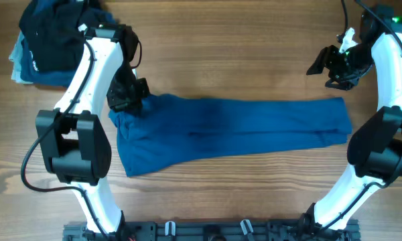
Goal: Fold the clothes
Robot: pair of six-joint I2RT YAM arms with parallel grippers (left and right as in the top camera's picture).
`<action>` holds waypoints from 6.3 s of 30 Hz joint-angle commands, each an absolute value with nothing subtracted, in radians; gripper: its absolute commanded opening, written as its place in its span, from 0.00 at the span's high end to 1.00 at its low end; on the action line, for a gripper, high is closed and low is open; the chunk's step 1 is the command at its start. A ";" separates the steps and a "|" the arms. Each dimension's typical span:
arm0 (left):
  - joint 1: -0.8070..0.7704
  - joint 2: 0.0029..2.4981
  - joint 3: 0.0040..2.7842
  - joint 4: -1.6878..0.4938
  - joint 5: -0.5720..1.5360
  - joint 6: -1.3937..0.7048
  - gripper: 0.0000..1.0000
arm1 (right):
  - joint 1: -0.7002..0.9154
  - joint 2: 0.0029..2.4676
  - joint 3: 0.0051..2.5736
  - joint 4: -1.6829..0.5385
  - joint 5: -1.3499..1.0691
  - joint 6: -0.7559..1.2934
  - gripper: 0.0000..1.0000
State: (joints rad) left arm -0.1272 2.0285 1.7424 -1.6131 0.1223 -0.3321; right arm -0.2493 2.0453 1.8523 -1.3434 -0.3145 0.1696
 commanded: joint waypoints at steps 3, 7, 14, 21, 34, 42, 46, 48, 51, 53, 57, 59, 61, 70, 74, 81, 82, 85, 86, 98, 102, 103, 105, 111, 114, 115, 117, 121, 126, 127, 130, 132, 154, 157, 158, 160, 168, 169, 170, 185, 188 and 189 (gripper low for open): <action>-0.170 2.007 1.717 -1.682 0.141 -0.345 0.96 | -0.246 2.018 1.874 -1.346 -0.330 0.153 0.35; -0.212 2.007 1.622 -1.685 0.075 -0.377 0.91 | -0.246 2.018 1.874 -1.359 -0.324 0.154 0.34; -0.178 2.008 1.515 -1.686 -0.065 -0.476 0.96 | -0.246 2.018 1.874 -1.386 -0.220 0.195 0.35; -0.083 2.008 1.515 -1.686 -0.116 -0.529 0.71 | -0.246 2.017 1.874 -1.414 -0.134 0.240 0.36; -0.165 1.899 1.517 -1.573 0.024 -0.517 0.71 | -0.249 1.946 1.873 -1.465 -0.168 0.165 0.31; -0.372 1.848 1.517 -1.398 0.222 -0.435 0.00 | -0.409 1.946 1.847 -1.400 -0.232 0.026 0.00; -0.448 1.848 1.517 -1.316 0.220 -0.541 0.00 | -0.511 1.946 1.780 -1.371 -0.443 -0.139 0.00; -0.470 1.848 1.517 -1.283 0.220 -0.550 0.00 | -0.546 1.947 1.728 -1.336 -0.442 -0.139 0.00; -0.488 1.848 1.517 -1.263 0.219 -0.555 0.00 | -0.595 1.947 1.634 -1.280 -0.411 -0.131 0.00; -0.494 1.848 1.517 -1.256 0.210 -0.555 0.00 | -0.614 1.947 1.589 -1.253 -0.409 -0.128 0.01; -0.493 1.848 1.517 -1.248 0.208 -0.555 0.00 | -0.617 1.948 1.469 -1.173 -0.408 -0.125 0.00; -0.494 1.848 1.517 -1.247 0.208 -0.554 0.00 | -0.617 1.948 1.406 -1.134 -0.389 -0.083 0.00; -0.494 1.848 1.517 -1.244 0.208 -0.555 0.00 | -0.617 1.948 1.355 -1.102 -0.387 -0.067 0.00; -0.493 1.848 1.517 -1.237 0.208 -0.555 0.00 | -0.615 1.949 1.313 -1.123 -0.428 -0.049 0.00; -0.494 1.848 1.517 -1.238 0.209 -0.555 0.00 | -0.605 1.949 1.273 -1.089 -0.455 -0.046 0.02; -0.494 1.848 1.517 -1.246 0.209 -0.555 0.00 | -0.588 1.948 1.218 -1.014 -0.424 0.072 0.74; -0.494 1.848 1.517 -1.248 0.209 -0.555 0.00 | -0.588 1.948 1.226 -1.010 -0.413 0.106 0.87; -0.494 1.848 1.517 -1.250 0.209 -0.554 0.00 | -0.589 1.945 1.283 -1.034 -0.411 0.160 0.96; -0.494 1.848 1.517 -1.250 0.209 -0.555 0.00 | -0.589 1.943 1.311 -1.048 -0.411 0.159 0.96; -0.494 1.848 1.517 -1.224 0.209 -0.555 0.00 | -0.535 1.787 1.508 -1.139 -0.043 0.237 0.96; -0.494 1.848 1.517 -1.222 0.209 -0.555 0.00 | -0.399 1.771 1.508 -1.164 0.002 0.236 0.96; -0.494 1.848 1.517 -1.222 0.209 -0.555 0.00 | -0.359 1.771 1.506 -1.172 0.002 0.234 0.96; -0.493 1.848 1.517 -1.222 0.209 -0.556 0.00 | -0.268 1.771 1.498 -1.192 0.001 0.234 0.96; -0.493 1.848 1.517 -1.234 0.209 -0.555 0.00 | -0.036 1.774 1.478 -1.238 0.004 0.236 0.92; -0.493 1.848 1.517 -1.238 0.209 -0.555 0.00 | 0.009 1.775 1.478 -1.280 0.004 0.231 0.74; -0.493 1.848 1.517 -1.238 0.209 -0.555 0.00 | 0.017 1.775 1.478 -1.294 0.003 0.220 0.72; -0.493 1.848 1.517 -1.237 0.209 -0.555 0.00 | 0.022 1.775 1.478 -1.312 0.001 0.209 0.44; -0.493 1.848 1.517 -1.237 0.209 -0.555 0.00 | 0.022 1.774 1.480 -1.322 -0.009 0.208 0.39; -0.493 1.848 1.517 -1.237 0.209 -0.555 0.00 | 0.007 1.762 1.588 -1.349 -0.025 0.209 0.33; -0.493 1.848 1.517 -1.237 0.209 -0.555 0.00 | -0.002 1.756 1.624 -1.362 -0.022 0.207 0.31; -0.493 1.848 1.517 -1.238 0.209 -0.555 0.00 | -0.061 1.743 1.691 -1.343 -0.030 0.156 0.14; -0.493 1.848 1.517 -1.237 0.209 -0.555 0.00 | -0.104 1.755 1.683 -1.327 -0.072 0.128 0.15; -0.493 1.848 1.517 -1.229 0.209 -0.555 0.00 | -0.134 1.832 1.090 -0.810 -0.404 0.179 0.96; -0.493 1.848 1.517 -1.230 0.208 -0.554 0.00 | -0.134 1.843 1.098 -0.826 -0.389 0.184 0.96; -0.493 1.848 1.517 -1.230 0.208 -0.554 0.00 | -0.135 1.831 1.116 -0.851 -0.390 0.184 0.96; -0.493 1.848 1.517 -1.230 0.208 -0.554 0.00 | -0.135 1.780 1.182 -0.936 -0.390 0.183 0.96; -0.493 1.848 1.517 -1.230 0.208 -0.554 0.00 | -0.230 1.533 1.403 -1.067 -0.250 0.160 0.15; -0.493 1.848 1.517 -1.230 0.208 -0.554 0.00 | -0.266 1.539 1.399 -1.068 -0.249 0.146 0.13; -0.493 1.848 1.517 -1.230 0.208 -0.554 0.00 | -0.292 1.550 1.396 -1.069 -0.250 0.133 0.12; -0.493 1.848 1.517 -1.219 0.208 -0.554 0.00 | -0.419 1.883 1.256 -0.952 -0.420 -0.054 0.00; -0.493 1.848 1.517 -1.219 0.208 -0.554 0.00 | -0.419 1.924 1.254 -0.941 -0.351 -0.054 0.01; -0.493 1.848 1.517 -1.219 0.208 -0.554 0.00 | -0.419 1.938 1.254 -0.936 -0.351 -0.056 0.01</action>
